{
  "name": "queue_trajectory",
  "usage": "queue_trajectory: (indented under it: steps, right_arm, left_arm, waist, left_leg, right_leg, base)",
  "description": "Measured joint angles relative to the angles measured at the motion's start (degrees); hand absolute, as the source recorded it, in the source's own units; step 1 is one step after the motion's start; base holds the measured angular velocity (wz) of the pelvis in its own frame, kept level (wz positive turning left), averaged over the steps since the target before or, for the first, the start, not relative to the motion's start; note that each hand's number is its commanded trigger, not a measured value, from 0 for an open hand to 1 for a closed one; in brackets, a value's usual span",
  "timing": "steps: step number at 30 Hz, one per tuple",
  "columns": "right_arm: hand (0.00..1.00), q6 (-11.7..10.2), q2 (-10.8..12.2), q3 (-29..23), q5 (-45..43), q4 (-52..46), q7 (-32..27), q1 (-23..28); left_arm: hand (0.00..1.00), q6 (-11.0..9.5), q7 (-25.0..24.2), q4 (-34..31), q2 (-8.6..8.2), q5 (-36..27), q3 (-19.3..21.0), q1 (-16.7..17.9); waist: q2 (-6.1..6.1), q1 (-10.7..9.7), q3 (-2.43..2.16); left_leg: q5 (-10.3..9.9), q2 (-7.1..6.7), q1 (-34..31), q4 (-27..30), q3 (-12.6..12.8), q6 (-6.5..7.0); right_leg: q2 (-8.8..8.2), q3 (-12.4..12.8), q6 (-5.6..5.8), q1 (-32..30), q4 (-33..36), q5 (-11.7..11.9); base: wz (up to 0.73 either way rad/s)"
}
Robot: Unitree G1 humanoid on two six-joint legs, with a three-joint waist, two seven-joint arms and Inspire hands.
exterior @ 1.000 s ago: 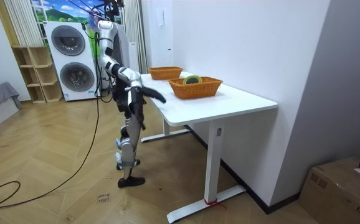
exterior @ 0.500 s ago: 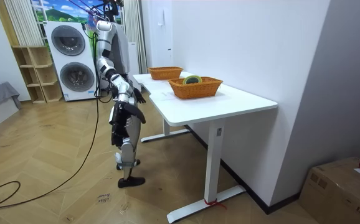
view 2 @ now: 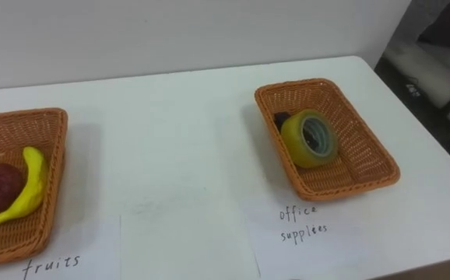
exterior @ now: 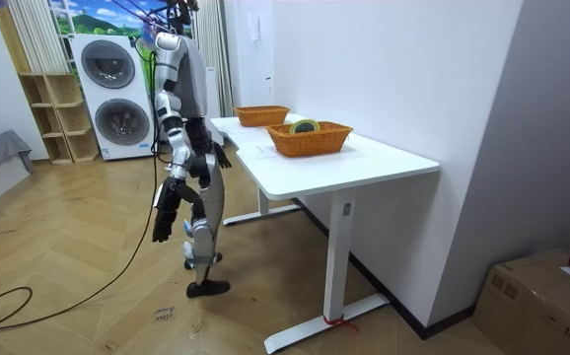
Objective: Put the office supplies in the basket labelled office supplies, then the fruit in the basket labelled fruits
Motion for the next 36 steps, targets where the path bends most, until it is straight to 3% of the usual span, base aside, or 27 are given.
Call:
queue_trajectory:
  steps: [6, 9, 14, 18, 21, 27, 36]
  right_arm:
    - [0.0, 3.5, 1.0, 6.9, -3.8, 8.9, 11.2, -1.9]
    - [0.0, 5.9, 1.6, 13.1, -9.3, 11.3, 18.9, -2.2]
    - [0.0, 7.9, 1.6, 19.2, -18.7, 13.1, 25.9, -3.6]
    - [0.0, 8.0, 1.7, 22.2, -25.4, 12.8, 29.5, -5.3]
    - [0.0, 8.0, 1.7, 28.1, -34.7, 12.8, 32.1, -6.5]
    - [0.0, 7.8, 1.3, 30.5, -52.3, 12.0, 33.8, -9.2]
    - [0.0, 7.8, 1.4, 36.0, -62.7, 9.7, 34.0, -10.9]
  left_arm:
    - [0.0, 0.0, -0.3, 0.4, -0.45, 0.0, 0.3, 0.1]
    - [0.0, -0.1, -0.1, 2.7, -1.4, -0.2, 1.0, -1.0]
    - [0.0, 0.0, 0.3, 6.1, -1.95, -0.3, 0.9, -1.9]
    - [0.0, 0.1, 0.4, 8.3, -2.11, -0.1, 0.8, -2.1]
    - [0.0, 0.3, 0.4, 8.5, -2.2, -0.2, -0.9, -2.7]
    - [0.0, 0.4, 0.3, 8.6, -2.48, -0.1, -1.6, -3.0]
    - [0.0, 1.3, 0.3, 8.5, -2.51, 0.0, -1.6, -4.0]
  waist:
    - [0.78, 0.4, -0.02]
    - [0.81, 1.8, -0.01]
    - [1.13, 3.4, 0.01]
    - [1.73, 4.1, 0.16]
    - [1.89, 4.9, 0.32]
    - [1.62, 6.4, 0.48]
    - [0.94, 8.3, 0.6]
  left_leg:
    - [-0.1, 0.02, 0.2, 0.0, 0.1, -0.04]
    - [-0.3, 0.03, 0.5, 0.1, 0.0, -0.04]
    - [-0.4, 0.04, 0.7, 0.1, 0.0, -0.01]
    - [-0.4, 0.11, 0.7, 0.1, -0.2, -0.05]
    - [-0.4, 0.07, 0.6, 0.1, -0.4, -0.05]
    - [-0.5, 0.0, 0.5, 0.1, -0.7, -0.01]
    - [-0.5, -0.08, 0.8, 0.1, -1.8, -0.03]
  right_leg:
    - [0.02, 0.0, -0.07, -0.1, 0.6, -0.2]
    - [-0.01, -0.2, -0.08, 0.0, 0.5, -0.2]
    - [-0.01, -0.2, -0.07, 0.2, 0.6, -0.2]
    - [-0.03, -0.6, -0.07, 0.2, 0.5, -0.2]
    - [-0.09, -0.9, -0.08, 0.4, 0.4, -0.2]
    - [-0.13, -1.4, -0.07, 1.0, -0.5, -0.2]
    - [-0.21, -2.3, -0.08, 2.0, -1.3, -0.2]
  base:
    - [-0.01]
    - [0.0]
    - [0.0]
    - [0.01]
    - [0.04]
    - [0.05]
    - [0.06]
